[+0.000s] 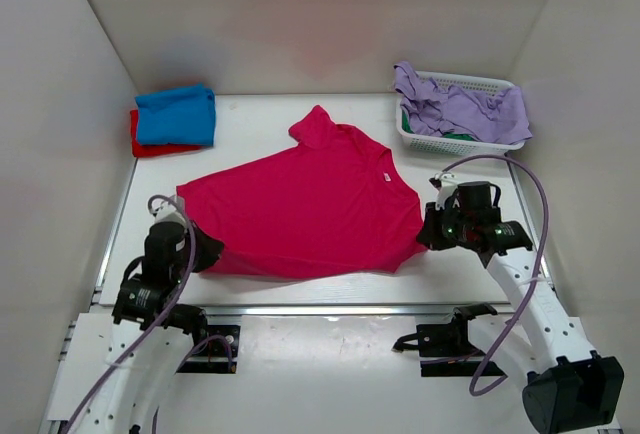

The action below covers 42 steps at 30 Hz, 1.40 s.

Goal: Fold and stack the t-shirts
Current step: Flatten out the tshirt, then grap the side of the flattened tshirt closest away from the robot with both arms

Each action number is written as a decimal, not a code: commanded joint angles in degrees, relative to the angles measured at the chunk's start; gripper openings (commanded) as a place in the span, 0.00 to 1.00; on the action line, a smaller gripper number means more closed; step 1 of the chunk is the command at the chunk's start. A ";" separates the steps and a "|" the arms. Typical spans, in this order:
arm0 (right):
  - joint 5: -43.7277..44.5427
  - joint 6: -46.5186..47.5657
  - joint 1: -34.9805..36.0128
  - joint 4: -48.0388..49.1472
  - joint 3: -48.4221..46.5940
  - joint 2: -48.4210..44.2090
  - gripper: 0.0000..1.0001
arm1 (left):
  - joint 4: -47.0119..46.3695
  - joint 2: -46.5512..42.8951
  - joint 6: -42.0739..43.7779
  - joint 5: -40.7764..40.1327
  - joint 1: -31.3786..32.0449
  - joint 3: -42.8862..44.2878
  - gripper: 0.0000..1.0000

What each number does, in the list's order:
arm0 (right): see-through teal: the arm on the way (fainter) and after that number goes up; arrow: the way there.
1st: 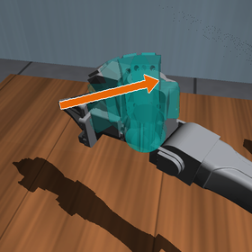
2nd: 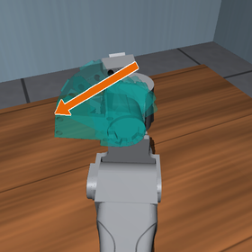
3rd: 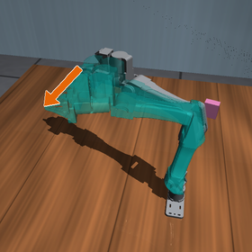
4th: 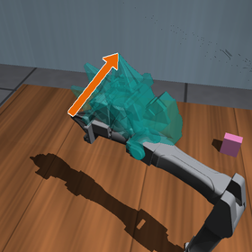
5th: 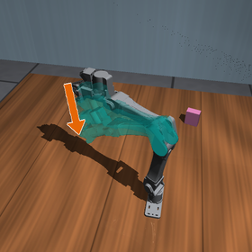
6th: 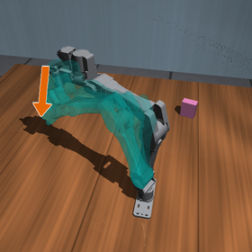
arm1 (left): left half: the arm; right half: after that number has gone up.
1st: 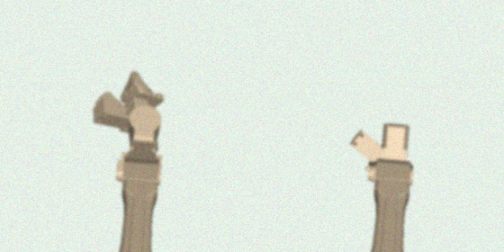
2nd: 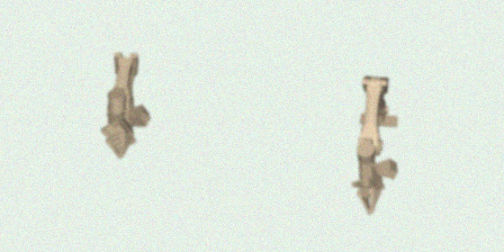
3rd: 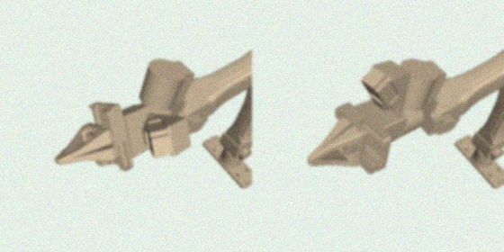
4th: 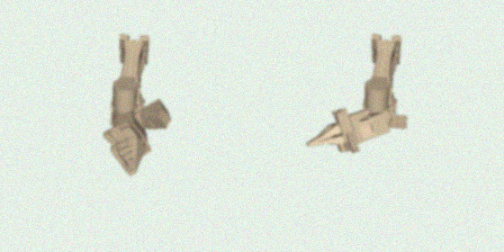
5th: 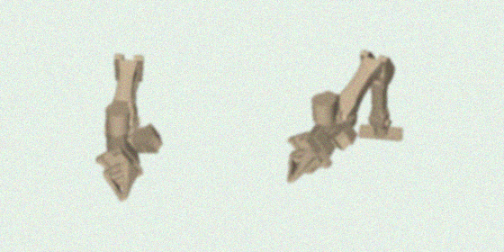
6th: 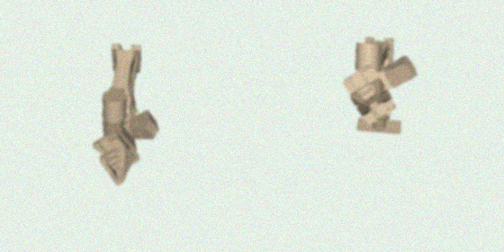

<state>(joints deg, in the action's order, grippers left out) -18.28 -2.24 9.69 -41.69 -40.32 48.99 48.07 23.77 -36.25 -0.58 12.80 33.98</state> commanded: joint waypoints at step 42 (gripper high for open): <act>-2.99 5.40 3.66 12.08 -37.28 47.59 0.00 | 12.66 5.23 -19.82 -19.90 -5.24 -0.40 0.00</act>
<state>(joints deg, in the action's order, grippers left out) -20.62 1.10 12.69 -30.39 -73.38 94.76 59.05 28.75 -53.80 -17.65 7.01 31.68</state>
